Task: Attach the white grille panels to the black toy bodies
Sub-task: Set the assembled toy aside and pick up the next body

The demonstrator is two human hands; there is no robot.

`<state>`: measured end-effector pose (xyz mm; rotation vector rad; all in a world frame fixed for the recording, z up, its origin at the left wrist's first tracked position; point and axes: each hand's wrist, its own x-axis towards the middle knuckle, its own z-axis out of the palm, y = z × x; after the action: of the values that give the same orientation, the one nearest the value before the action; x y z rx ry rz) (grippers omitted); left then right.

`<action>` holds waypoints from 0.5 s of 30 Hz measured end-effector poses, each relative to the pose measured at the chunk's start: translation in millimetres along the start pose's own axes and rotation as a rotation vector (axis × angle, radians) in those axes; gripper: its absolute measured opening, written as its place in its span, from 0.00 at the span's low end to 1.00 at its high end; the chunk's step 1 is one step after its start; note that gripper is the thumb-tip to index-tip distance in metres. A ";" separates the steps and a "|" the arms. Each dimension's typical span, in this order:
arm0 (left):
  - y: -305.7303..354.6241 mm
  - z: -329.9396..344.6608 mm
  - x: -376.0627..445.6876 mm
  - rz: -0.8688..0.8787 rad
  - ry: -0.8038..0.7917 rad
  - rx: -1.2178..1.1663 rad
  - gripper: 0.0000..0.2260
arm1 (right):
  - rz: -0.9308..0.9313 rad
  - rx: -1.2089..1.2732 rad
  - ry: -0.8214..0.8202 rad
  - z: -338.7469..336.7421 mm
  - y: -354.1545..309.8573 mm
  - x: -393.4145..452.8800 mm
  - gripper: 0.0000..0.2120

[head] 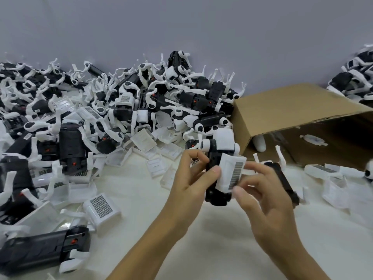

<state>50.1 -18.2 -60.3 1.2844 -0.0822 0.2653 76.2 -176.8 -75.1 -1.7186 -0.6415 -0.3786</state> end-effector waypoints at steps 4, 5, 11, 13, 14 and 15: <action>-0.2 3.4 -4.0 0.040 -0.071 0.066 0.08 | 0.136 0.029 0.104 2.1 -4.0 1.0 0.15; -0.5 4.2 -4.5 0.035 -0.074 0.064 0.07 | 0.149 0.040 0.132 1.2 -3.7 1.2 0.16; -0.4 4.7 -5.3 0.019 -0.070 0.000 0.10 | 0.075 -0.012 0.108 2.1 -6.1 1.0 0.22; -2.3 4.9 -5.1 0.031 -0.076 0.018 0.15 | 0.039 -0.048 0.092 1.9 -6.3 0.5 0.23; -3.5 5.3 -5.2 0.037 -0.082 0.038 0.18 | 0.027 -0.056 0.095 2.0 -6.4 0.2 0.22; -4.7 6.3 -5.6 0.042 -0.090 0.054 0.19 | 0.015 -0.068 0.106 2.3 -6.9 -0.2 0.22</action>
<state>46.4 -26.2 -64.1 1.3493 -0.1799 0.2475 71.7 -173.6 -70.4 -1.7541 -0.5441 -0.4828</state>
